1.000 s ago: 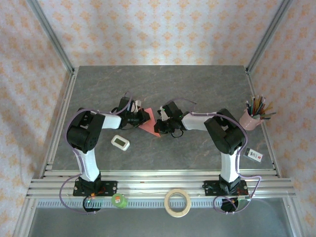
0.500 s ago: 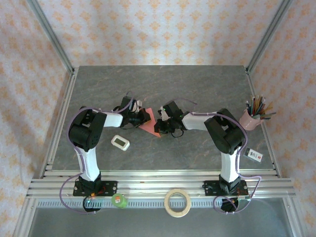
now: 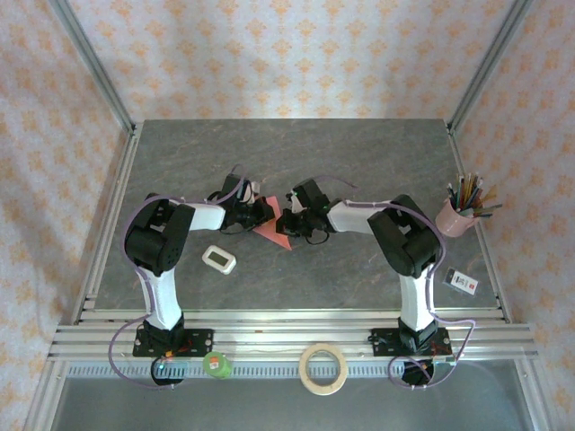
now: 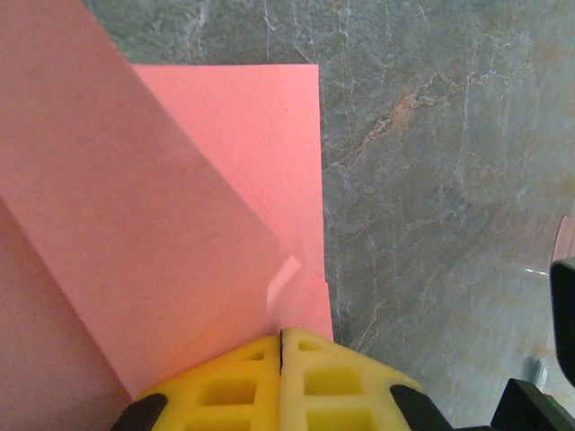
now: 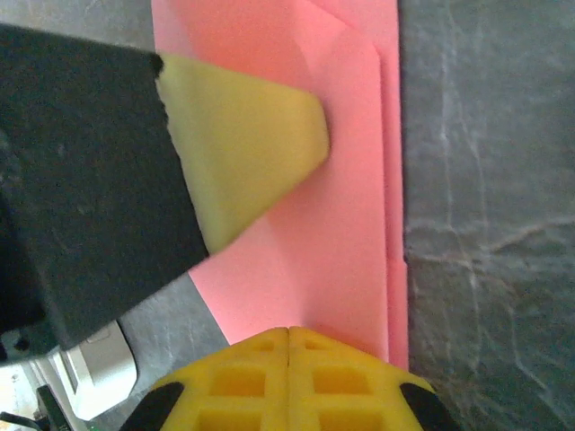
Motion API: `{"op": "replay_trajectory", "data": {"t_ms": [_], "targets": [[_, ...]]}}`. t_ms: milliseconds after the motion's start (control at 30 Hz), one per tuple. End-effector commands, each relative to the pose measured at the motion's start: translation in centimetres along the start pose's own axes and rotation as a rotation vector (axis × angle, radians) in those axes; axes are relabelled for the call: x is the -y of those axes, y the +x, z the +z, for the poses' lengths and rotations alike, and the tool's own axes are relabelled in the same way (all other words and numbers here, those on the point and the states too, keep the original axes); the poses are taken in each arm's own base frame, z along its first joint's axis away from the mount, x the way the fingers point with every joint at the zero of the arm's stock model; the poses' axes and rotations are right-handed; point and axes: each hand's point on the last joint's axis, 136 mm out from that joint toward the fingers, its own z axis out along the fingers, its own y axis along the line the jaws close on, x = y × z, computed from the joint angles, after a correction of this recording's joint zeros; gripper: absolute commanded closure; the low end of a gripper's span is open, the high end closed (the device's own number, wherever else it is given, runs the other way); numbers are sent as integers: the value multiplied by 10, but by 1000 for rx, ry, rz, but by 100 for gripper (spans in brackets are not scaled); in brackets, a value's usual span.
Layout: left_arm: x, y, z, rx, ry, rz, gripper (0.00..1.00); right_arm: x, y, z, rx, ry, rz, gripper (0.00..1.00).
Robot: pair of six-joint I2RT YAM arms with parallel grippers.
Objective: Fold a paper plane with a square sheet of paper (pick it up from the middle)
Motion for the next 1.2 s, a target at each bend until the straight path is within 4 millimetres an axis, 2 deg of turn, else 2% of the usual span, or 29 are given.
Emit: {"op": "replay_trajectory", "data": {"t_ms": [0, 167, 333, 533, 833, 967, 1033, 1167], "targets": [[-59, 23, 8, -47, -209, -52, 95, -8, -6, 6, 1, -8, -9, 95], [-67, 25, 6, -40, -250, -65, 95, 11, 5, 10, -29, 57, 2, 95], [-83, 30, 5, -42, -314, -91, 96, 33, 27, 3, -70, 127, 18, 95], [-95, 35, 4, -42, -354, -108, 96, 48, 57, -14, -127, 174, 25, 96], [-93, 36, 3, -42, -340, -106, 96, 57, 96, -33, -202, 165, 38, 96], [-89, 36, 5, -45, -325, -100, 96, 61, 101, -39, -203, 181, 35, 95], [-87, 37, 6, -47, -313, -99, 96, 61, 98, -41, -186, 186, 28, 95], [-84, 38, 7, -50, -294, -97, 96, 26, 65, -55, -41, 97, -24, 94]]}}
